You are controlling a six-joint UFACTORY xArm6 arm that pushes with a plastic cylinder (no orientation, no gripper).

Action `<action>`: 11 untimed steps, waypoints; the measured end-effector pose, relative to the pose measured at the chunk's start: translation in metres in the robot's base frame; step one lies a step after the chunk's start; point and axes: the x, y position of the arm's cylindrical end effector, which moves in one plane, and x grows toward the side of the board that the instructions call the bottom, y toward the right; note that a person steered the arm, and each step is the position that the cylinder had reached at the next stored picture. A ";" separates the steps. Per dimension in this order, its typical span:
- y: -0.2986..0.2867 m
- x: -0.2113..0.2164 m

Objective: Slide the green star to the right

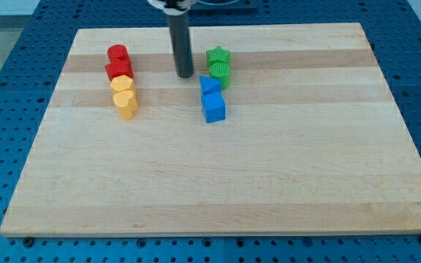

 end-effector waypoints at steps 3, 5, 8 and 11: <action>-0.054 -0.001; 0.015 -0.068; -0.047 -0.043; 0.140 -0.036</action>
